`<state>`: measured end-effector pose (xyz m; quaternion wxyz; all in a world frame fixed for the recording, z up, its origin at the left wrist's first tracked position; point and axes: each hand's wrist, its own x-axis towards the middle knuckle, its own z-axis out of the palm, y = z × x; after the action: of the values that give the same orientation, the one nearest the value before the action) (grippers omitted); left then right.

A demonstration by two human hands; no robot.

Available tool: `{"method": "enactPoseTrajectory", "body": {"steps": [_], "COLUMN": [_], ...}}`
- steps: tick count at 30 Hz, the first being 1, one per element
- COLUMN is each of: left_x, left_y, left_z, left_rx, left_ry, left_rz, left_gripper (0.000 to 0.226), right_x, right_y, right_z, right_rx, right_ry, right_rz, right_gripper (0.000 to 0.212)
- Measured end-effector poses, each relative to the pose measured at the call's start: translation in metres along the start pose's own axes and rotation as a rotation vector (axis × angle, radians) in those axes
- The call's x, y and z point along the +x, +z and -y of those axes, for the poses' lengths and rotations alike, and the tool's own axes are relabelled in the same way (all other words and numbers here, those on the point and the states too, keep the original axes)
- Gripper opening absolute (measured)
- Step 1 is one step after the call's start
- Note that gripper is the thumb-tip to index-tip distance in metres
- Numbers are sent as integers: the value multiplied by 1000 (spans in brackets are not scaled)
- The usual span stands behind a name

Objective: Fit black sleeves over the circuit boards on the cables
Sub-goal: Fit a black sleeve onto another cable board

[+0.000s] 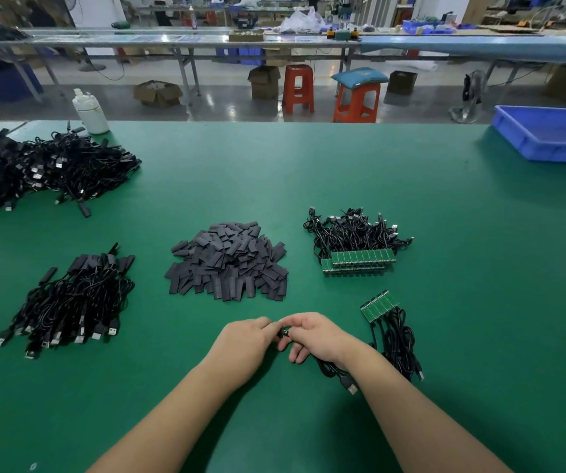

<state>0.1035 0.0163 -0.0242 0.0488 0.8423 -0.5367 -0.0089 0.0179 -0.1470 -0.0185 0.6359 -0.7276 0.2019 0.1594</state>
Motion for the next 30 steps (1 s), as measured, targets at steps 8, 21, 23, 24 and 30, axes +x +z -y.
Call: {"method": "enactPoseTrajectory", "body": {"steps": [8, 21, 23, 24, 30], "left_x": [7, 10, 9, 8, 4], "left_y": [-1, -8, -8, -8, -9], "left_z": [-6, -15, -13, -12, -4], "left_rx": [31, 50, 42, 34, -8], "left_ry": [-1, 1, -6, -11, -46], "left_rz": [81, 142, 135, 131, 107], "left_gripper": [44, 30, 31, 32, 42], "right_x": [2, -1, -1, -1, 1], "right_y": [0, 1, 1, 1, 2], "right_z": [-4, -4, -5, -5, -8], "right_rx": [2, -15, 26, 52, 154], "right_ry": [-31, -59, -72, -78, -109], "right_rz": [-14, -30, -25, -25, -119], "right_gripper": [38, 35, 35, 34, 29]}}
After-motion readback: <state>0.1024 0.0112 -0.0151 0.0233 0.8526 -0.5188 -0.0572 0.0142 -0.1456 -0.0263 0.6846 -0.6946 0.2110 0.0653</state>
